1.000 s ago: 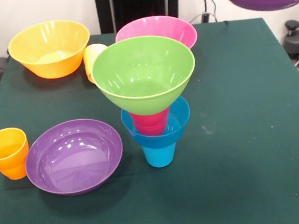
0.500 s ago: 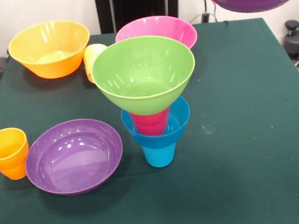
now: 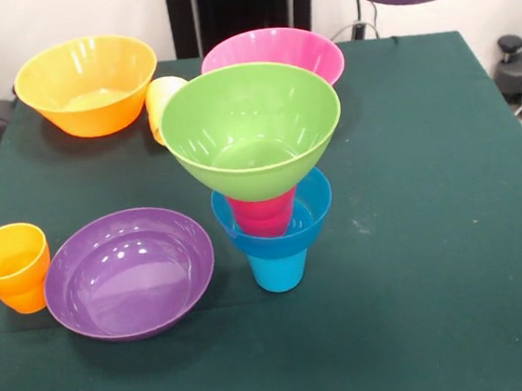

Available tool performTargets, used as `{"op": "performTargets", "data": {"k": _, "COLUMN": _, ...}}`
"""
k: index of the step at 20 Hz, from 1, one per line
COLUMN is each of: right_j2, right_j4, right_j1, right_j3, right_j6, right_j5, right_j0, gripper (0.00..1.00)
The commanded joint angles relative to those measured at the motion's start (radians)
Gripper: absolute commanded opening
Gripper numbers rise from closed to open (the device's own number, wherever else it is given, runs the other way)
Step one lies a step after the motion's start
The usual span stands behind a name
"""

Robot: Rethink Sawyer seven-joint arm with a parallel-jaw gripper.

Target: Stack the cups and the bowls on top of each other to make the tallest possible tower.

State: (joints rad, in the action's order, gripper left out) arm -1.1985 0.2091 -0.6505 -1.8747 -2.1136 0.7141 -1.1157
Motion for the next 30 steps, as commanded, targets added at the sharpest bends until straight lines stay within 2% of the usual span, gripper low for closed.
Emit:
{"op": "performTargets", "data": {"k": 1, "right_j2": -0.009, "right_j4": 0.081, "right_j1": 0.067, "right_j3": 0.115, "right_j6": 0.351, "right_j5": 0.157, "right_j0": 0.017, "gripper": 0.0}}
{"op": "performTargets", "data": {"k": 12, "right_j2": 0.02, "right_j4": 0.121, "right_j1": 0.119, "right_j3": 0.22, "right_j6": 0.468, "right_j5": 0.257, "right_j0": -0.002, "gripper": 0.0}}
{"op": "performTargets", "data": {"k": 30, "right_j2": 0.047, "right_j4": 0.133, "right_j1": 0.18, "right_j3": 0.324, "right_j6": 0.611, "right_j5": 0.364, "right_j0": -0.02, "gripper": 0.0}}
